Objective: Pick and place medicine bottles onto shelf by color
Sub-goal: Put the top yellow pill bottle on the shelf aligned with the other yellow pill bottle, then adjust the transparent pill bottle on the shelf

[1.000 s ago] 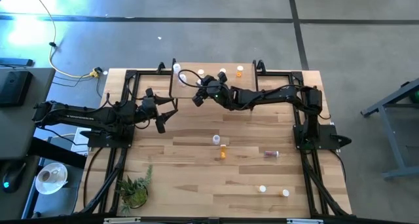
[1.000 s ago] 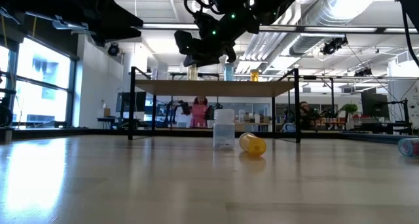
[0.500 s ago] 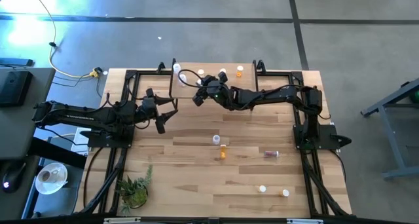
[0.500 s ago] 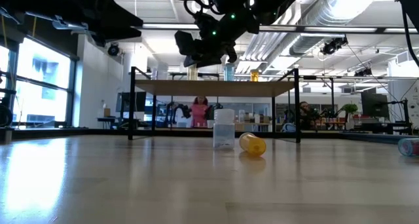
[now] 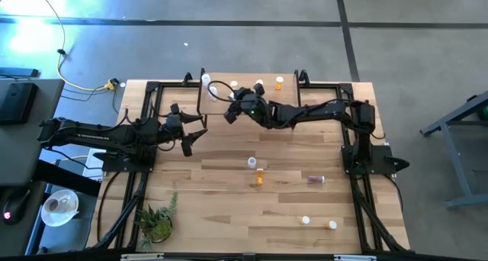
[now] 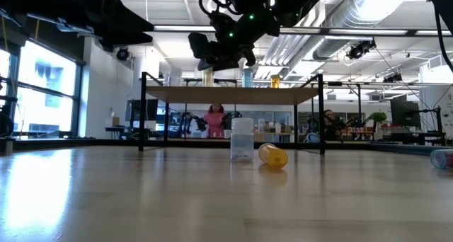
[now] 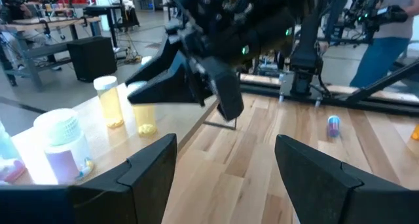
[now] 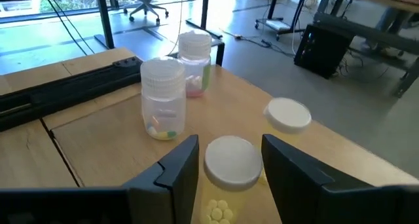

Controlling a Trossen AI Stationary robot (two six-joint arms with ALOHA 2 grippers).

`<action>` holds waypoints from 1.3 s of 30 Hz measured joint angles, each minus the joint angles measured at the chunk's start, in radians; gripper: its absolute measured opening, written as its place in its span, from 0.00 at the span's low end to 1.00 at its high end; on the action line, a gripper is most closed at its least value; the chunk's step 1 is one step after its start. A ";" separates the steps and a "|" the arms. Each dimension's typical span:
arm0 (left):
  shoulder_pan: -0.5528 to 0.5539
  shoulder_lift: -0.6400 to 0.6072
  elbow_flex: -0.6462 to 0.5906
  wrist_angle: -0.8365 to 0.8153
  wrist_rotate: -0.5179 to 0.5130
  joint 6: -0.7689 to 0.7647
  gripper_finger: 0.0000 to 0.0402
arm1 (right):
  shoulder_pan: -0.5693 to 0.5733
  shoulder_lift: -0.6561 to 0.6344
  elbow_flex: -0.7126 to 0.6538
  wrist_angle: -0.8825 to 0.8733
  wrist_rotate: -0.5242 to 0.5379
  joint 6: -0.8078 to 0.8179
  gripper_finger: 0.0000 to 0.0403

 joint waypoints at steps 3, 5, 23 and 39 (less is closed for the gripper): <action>0.000 0.000 0.000 -0.014 -0.010 -0.004 0.62 | 0.013 0.000 0.000 0.020 0.001 -0.033 0.39; 0.000 0.000 0.000 -0.015 -0.011 -0.015 0.62 | 0.020 0.000 0.007 0.017 0.000 -0.038 0.39; 0.000 0.000 0.000 -0.031 -0.014 -0.016 0.62 | 0.038 -0.001 0.157 -0.169 0.055 -0.088 0.39; 0.003 0.000 0.000 -0.096 -0.014 -0.015 0.62 | 0.037 -0.001 0.322 -0.347 -0.073 -0.116 0.39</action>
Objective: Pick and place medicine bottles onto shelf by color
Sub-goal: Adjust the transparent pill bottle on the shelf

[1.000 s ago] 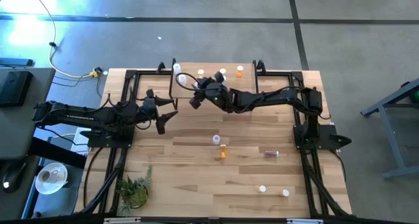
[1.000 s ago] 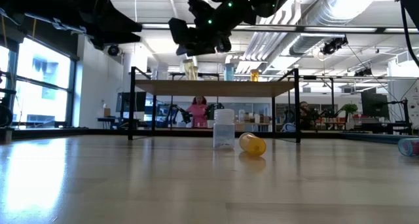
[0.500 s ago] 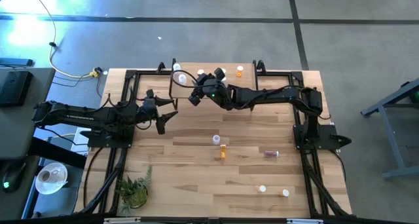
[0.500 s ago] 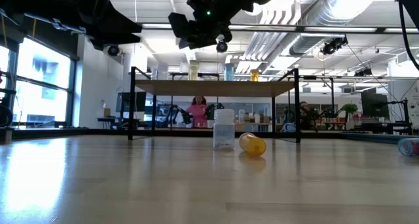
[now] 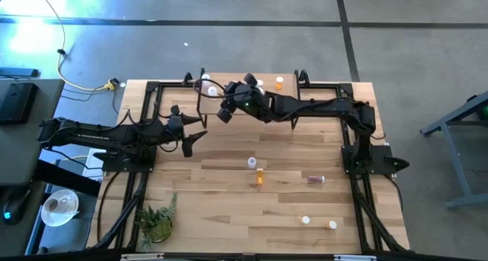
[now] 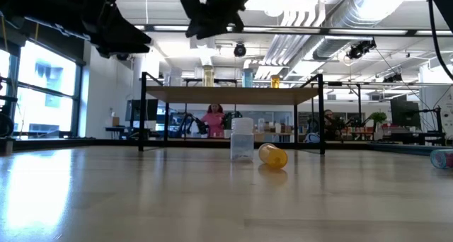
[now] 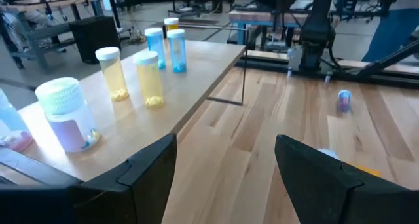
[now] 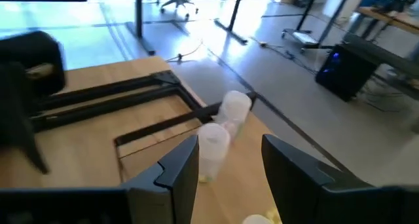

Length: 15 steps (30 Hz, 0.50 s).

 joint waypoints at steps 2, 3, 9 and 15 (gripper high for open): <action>0.000 0.000 0.000 -0.017 0.000 0.000 0.62 | -0.004 0.000 0.039 -0.046 -0.034 -0.010 0.39; 0.000 0.000 0.000 -0.027 0.000 0.000 0.62 | -0.006 0.000 0.059 -0.066 -0.053 -0.016 0.39; 0.000 0.000 0.000 -0.084 0.000 0.010 0.62 | -0.022 0.000 0.184 -0.169 -0.119 -0.073 0.39; 0.000 0.000 0.000 -0.102 -0.031 0.008 0.62 | -0.066 0.000 0.297 -0.221 -0.126 -0.131 0.39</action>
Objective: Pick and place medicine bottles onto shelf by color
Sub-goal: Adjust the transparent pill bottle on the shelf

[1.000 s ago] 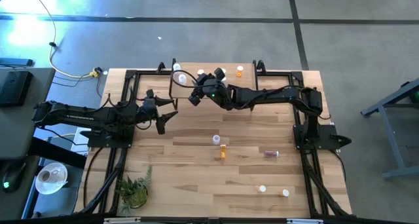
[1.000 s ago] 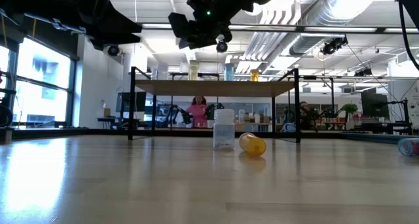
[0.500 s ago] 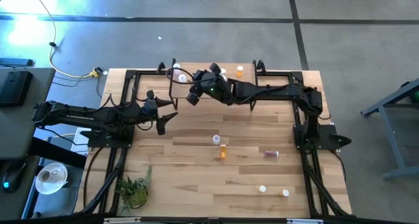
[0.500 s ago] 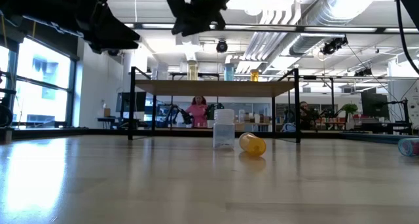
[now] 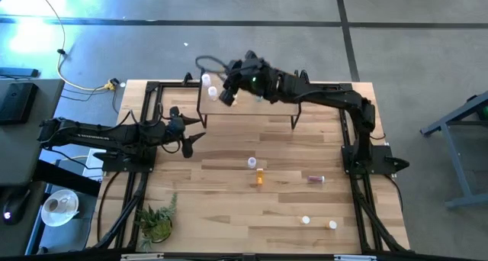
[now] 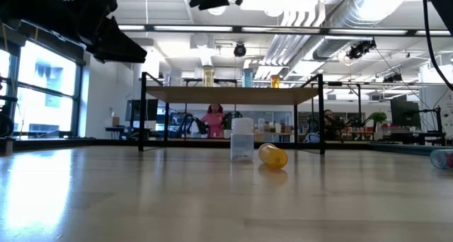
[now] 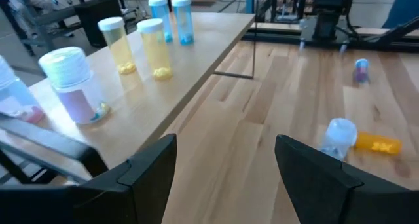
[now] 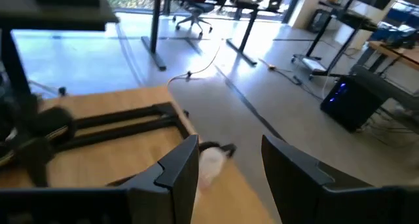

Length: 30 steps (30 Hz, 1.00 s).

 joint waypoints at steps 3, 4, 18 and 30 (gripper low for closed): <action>0.000 0.000 0.000 -0.017 -0.019 0.000 0.62 | -0.037 0.000 0.045 -0.010 -0.063 0.000 0.39; 0.000 0.000 0.000 -0.023 -0.027 0.000 0.62 | -0.050 0.000 0.057 -0.015 -0.088 0.000 0.39; 0.061 0.000 0.000 -0.038 -0.047 -0.009 0.62 | -0.109 0.094 0.080 -0.121 -0.218 0.061 0.39; 0.067 0.000 0.000 -0.073 -0.045 -0.009 0.62 | -0.090 0.199 0.079 -0.137 -0.193 0.027 0.39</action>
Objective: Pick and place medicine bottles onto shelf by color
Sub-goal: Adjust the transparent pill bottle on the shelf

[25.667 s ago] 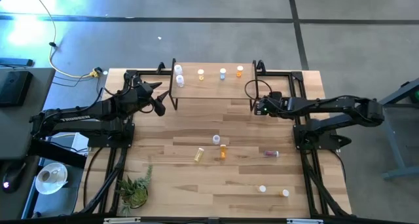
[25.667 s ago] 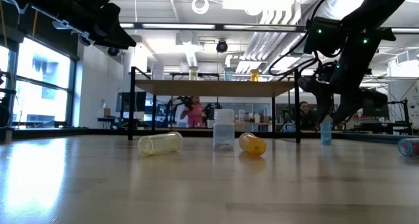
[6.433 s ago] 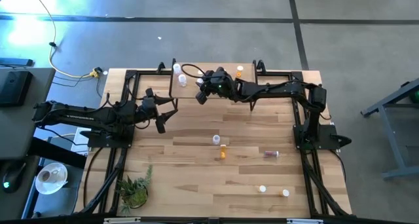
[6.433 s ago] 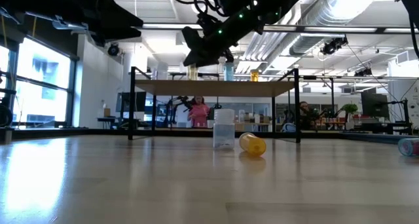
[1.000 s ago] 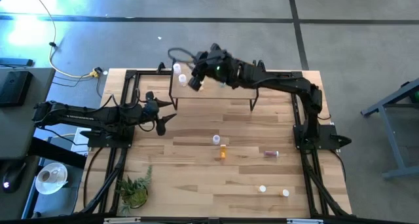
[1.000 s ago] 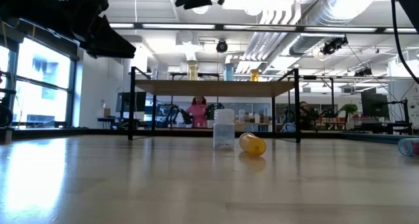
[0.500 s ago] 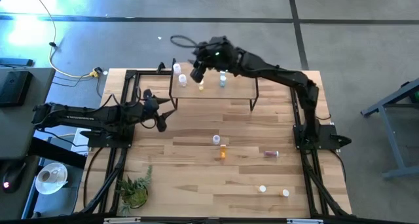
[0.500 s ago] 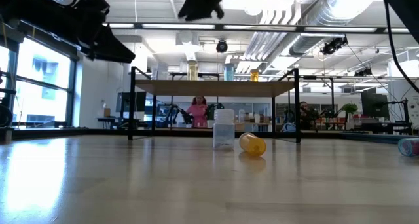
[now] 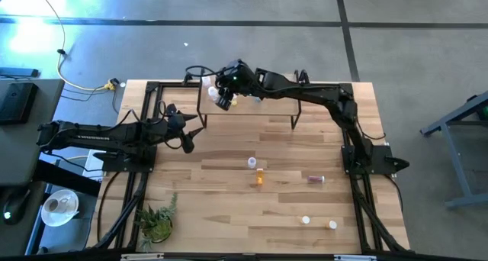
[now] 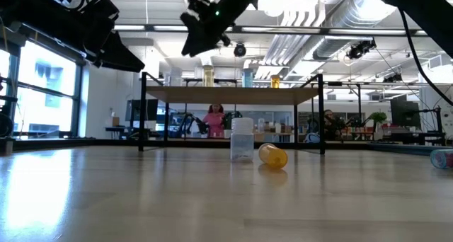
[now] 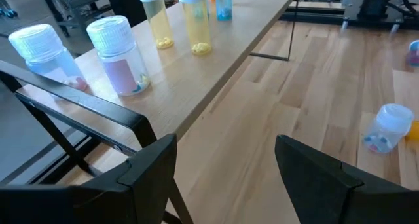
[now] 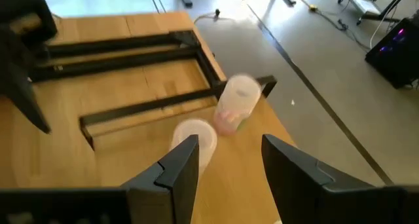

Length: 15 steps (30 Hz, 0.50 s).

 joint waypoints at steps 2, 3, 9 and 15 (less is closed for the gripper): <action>0.000 0.000 0.000 0.000 0.000 0.000 0.62 | 0.000 0.014 0.000 -0.010 0.000 0.000 0.39; 0.000 0.000 0.000 0.000 0.000 0.000 0.62 | 0.000 0.020 0.000 -0.004 0.000 -0.001 0.39; 0.000 0.000 0.000 0.000 0.001 -0.002 0.62 | -0.003 0.040 0.000 -0.004 0.001 -0.001 0.39; 0.000 0.000 0.000 0.028 0.000 0.006 0.62 | -0.002 0.042 0.000 0.002 0.036 -0.023 0.39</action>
